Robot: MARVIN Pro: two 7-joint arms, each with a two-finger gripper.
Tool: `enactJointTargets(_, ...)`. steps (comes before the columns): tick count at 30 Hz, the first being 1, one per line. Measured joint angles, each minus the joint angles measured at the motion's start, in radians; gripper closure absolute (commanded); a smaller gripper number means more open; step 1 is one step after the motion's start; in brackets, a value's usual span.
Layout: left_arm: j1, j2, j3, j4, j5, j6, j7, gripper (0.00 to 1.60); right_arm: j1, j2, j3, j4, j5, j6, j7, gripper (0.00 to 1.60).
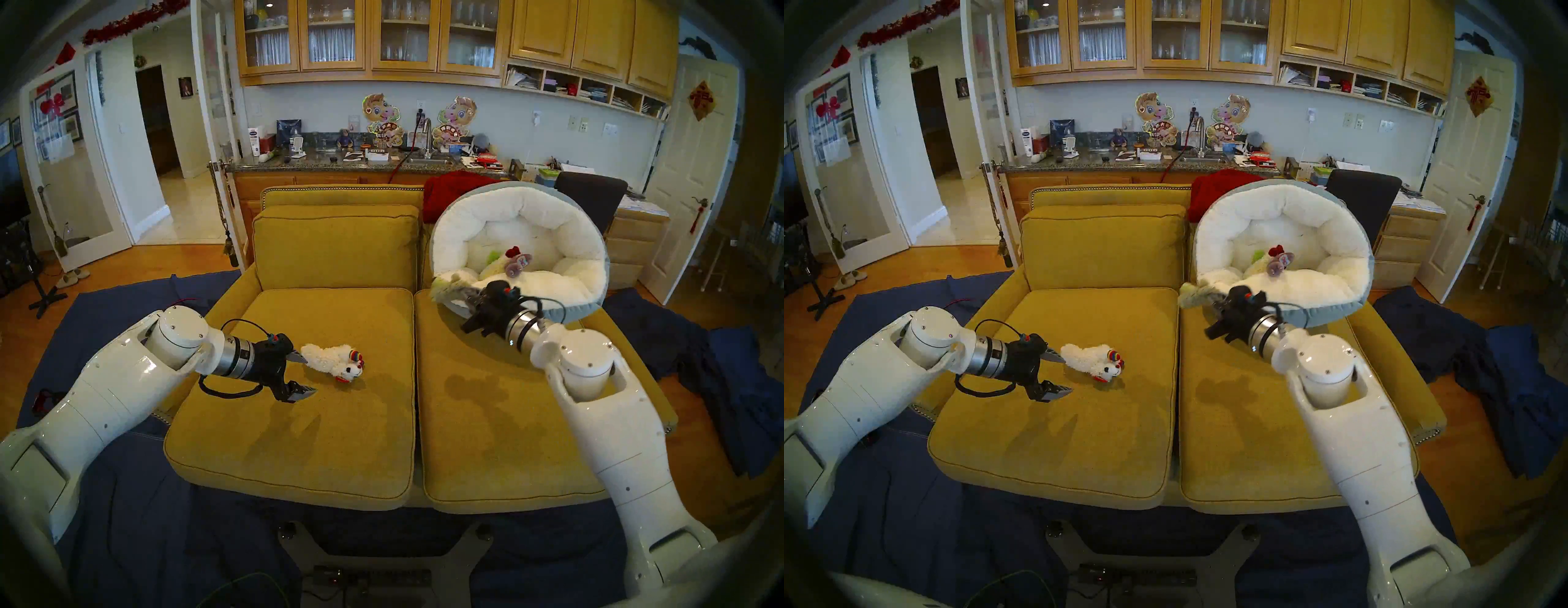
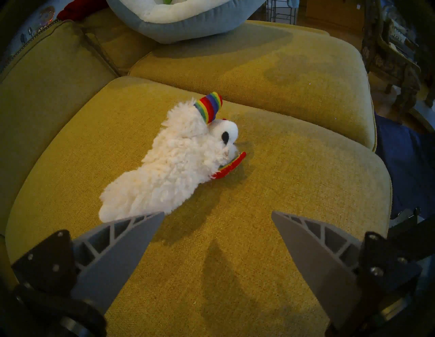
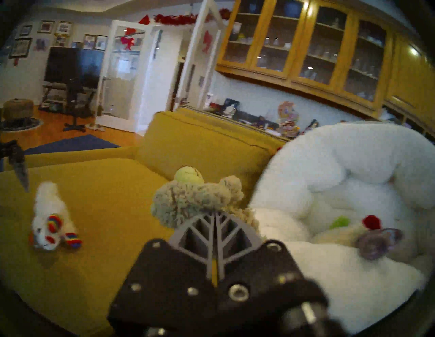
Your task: Put toys into dog bed
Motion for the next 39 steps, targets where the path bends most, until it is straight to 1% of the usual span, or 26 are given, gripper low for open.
enactJointTargets(7,0.0,0.0,0.0,0.0,0.0,0.0,0.0,0.0,0.049,-0.001,0.025,0.033,-0.032,0.029,-0.028,1.6)
enactJointTargets(12,0.0,0.0,0.0,0.0,0.0,0.0,0.0,0.0,0.084,-0.012,0.023,0.059,-0.065,0.044,-0.051,1.6)
enactJointTargets(24,0.001,0.0,0.0,0.0,0.0,0.0,0.001,0.0,0.167,-0.058,-0.034,0.133,-0.137,0.048,-0.091,1.6)
enactJointTargets(30,0.002,0.0,0.0,0.0,0.0,0.0,0.001,0.0,0.211,-0.081,-0.064,0.205,-0.183,0.048,-0.11,1.6)
enactJointTargets(39,0.004,0.0,0.0,0.0,0.0,0.0,0.001,0.0,0.264,-0.106,-0.077,0.292,-0.234,0.048,-0.128,1.6)
